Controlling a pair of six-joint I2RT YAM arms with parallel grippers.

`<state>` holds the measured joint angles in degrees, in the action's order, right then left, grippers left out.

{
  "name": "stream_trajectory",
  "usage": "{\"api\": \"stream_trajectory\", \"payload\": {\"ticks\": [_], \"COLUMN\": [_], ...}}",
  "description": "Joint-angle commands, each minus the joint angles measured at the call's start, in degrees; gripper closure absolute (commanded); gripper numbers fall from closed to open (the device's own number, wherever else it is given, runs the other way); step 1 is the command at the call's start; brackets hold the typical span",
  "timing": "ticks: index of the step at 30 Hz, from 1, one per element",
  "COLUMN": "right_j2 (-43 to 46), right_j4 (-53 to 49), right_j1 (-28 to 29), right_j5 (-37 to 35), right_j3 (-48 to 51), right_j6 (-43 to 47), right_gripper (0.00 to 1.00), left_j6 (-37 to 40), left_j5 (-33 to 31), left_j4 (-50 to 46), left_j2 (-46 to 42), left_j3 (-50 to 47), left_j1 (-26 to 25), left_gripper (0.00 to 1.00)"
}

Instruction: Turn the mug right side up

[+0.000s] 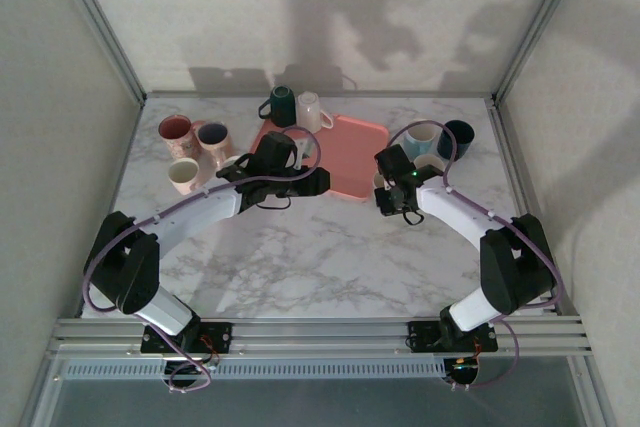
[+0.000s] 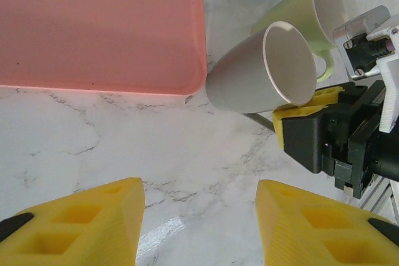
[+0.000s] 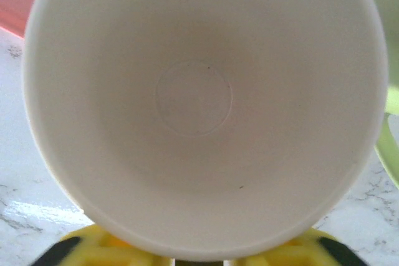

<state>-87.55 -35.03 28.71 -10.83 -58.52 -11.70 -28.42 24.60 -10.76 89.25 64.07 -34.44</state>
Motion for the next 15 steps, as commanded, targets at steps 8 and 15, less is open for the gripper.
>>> {"api": "stream_trajectory", "payload": {"ticks": [8, 15], "right_j2": [9.8, 17.4], "right_j4": [-4.0, -6.3], "right_j1": [0.3, 0.4], "right_j5": [2.5, 11.4], "right_j3": [1.5, -1.5], "right_j6": [-4.0, -6.1], "right_gripper": [0.55, 0.49], "left_j6": [0.9, -1.0], "left_j5": [-2.5, -10.3], "left_j4": [-2.0, -4.0], "left_j2": [-1.3, -4.9], "left_j3": [1.4, 0.1], "left_j1": [-0.5, -0.5], "left_gripper": [0.49, 0.49]}}
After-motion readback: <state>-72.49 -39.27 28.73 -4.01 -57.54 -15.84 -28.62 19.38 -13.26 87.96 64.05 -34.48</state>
